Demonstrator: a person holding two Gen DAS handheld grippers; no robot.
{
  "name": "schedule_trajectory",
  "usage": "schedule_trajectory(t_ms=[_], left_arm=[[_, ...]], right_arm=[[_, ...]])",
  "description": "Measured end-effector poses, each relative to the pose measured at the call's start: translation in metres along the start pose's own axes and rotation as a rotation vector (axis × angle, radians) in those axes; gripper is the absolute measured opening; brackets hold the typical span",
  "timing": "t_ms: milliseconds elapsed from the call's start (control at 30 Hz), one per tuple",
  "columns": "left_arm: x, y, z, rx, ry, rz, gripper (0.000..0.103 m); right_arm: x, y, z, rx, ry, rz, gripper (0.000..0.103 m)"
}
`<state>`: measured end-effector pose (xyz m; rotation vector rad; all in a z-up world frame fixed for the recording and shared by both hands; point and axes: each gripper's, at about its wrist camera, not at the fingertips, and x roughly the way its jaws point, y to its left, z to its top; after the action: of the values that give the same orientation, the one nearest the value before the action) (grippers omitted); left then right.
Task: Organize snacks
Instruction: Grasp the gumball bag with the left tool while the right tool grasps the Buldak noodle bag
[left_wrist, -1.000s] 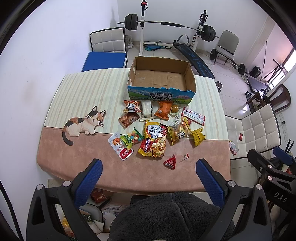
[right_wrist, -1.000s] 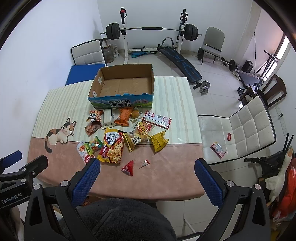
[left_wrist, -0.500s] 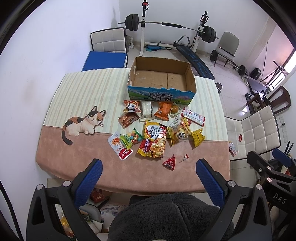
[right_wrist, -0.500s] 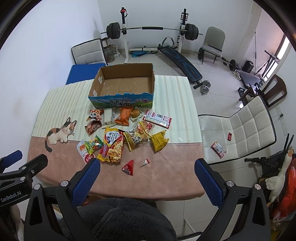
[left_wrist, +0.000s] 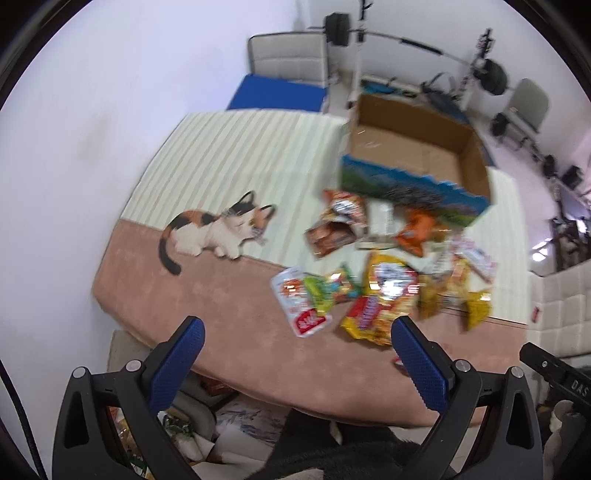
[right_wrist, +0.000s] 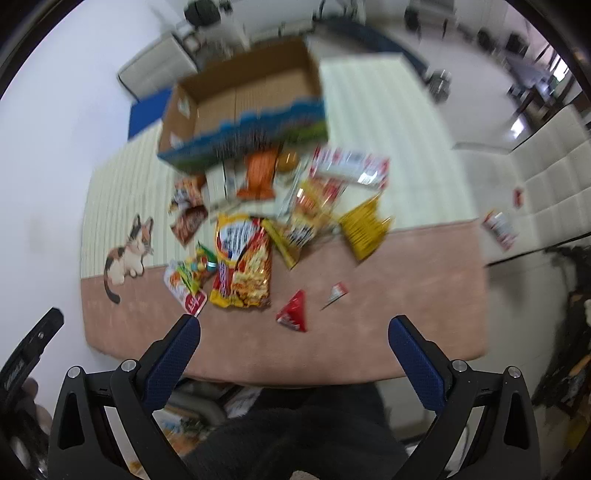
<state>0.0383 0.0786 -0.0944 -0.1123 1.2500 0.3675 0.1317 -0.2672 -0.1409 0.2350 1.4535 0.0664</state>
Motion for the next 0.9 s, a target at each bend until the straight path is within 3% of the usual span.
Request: schedule_trajectory(t_ms=[200, 433, 600, 667, 767, 900], left_arm=[[0.085, 0.017, -0.001, -0.031, 0.15, 0.063, 0.103], [0.155, 0.018, 0.001, 0.051, 0.197, 0.132, 0.103], [0.19, 0.015, -0.003, 0.168, 0.209, 0.159, 0.103], [0.201, 0.011, -0.006, 0.224, 0.213, 0.156, 0.103], [0.213, 0.002, -0.006, 0.311, 0.217, 0.121, 0.102], [0.219, -0.024, -0.002, 0.478, 0.183, 0.067, 0.102]], right_arm=[[0.127, 0.028, 0.028, 0.013, 0.169, 0.003, 0.103], [0.242, 0.082, 0.052, 0.007, 0.29, -0.051, 0.103], [0.29, 0.103, 0.057, 0.009, 0.344, -0.09, 0.103], [0.303, 0.11, 0.055, -0.013, 0.343, -0.157, 0.103], [0.316, 0.112, 0.052, -0.028, 0.352, -0.199, 0.1], [0.317, 0.1, 0.046, -0.071, 0.381, -0.189, 0.094]])
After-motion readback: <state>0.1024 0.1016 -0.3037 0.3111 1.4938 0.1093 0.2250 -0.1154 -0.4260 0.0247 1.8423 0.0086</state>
